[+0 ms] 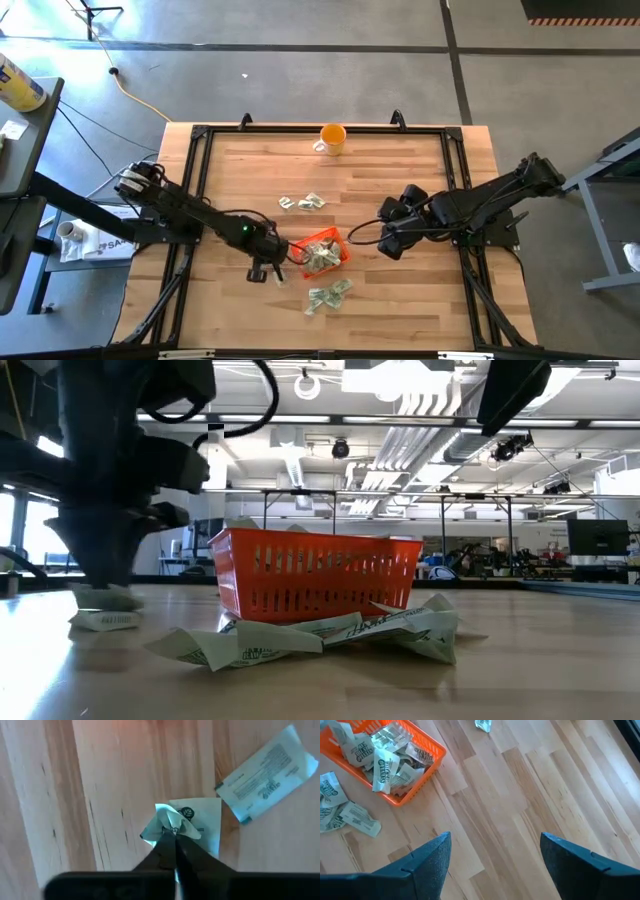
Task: Pick and place Stevia / Truvia into bins
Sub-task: Put the stevia packet into the bin
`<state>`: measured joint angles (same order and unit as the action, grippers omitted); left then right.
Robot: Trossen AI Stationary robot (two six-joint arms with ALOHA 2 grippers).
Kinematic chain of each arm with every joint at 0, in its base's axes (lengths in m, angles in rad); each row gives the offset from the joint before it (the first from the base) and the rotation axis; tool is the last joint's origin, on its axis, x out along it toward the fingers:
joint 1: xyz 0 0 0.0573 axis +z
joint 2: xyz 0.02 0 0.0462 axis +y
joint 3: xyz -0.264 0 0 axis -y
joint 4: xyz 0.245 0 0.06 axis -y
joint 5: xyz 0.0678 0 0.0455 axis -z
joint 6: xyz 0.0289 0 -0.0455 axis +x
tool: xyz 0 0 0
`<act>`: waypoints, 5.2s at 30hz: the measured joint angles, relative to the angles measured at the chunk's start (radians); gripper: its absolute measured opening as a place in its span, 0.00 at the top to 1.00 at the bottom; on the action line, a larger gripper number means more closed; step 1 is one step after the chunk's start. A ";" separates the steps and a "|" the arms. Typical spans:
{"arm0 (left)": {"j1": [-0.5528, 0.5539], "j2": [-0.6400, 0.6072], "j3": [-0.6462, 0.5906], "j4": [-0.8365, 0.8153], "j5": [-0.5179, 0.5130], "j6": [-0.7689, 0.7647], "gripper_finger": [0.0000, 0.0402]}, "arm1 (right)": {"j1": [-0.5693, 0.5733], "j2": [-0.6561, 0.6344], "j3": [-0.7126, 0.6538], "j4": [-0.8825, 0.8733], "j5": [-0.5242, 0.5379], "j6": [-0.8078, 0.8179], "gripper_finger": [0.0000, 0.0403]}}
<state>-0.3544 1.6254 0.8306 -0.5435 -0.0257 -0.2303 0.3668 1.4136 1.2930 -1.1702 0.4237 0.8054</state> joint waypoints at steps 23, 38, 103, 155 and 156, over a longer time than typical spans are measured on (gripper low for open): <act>0.142 -0.080 0.327 -0.407 -0.077 0.010 0.89 | -0.001 0.000 0.000 0.000 0.012 0.005 0.27; 0.125 -0.065 0.220 -0.371 -0.025 -0.174 0.20 | -0.002 0.000 0.000 0.004 0.019 -0.020 0.27; 0.224 -0.034 0.179 -0.174 -0.018 0.277 0.32 | -0.020 0.001 0.002 -0.040 0.013 -0.046 0.27; 0.177 0.026 0.369 0.062 0.163 0.143 0.52 | 0.119 0.481 0.002 0.602 -0.346 -0.448 0.27; 0.177 0.027 0.370 0.050 0.163 0.126 0.48 | 0.114 0.494 0.002 0.621 -0.364 -0.454 0.27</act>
<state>-0.1772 1.6520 1.2007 -0.4933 0.1372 -0.1048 0.4806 1.9077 1.2949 -0.5495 0.0592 0.3510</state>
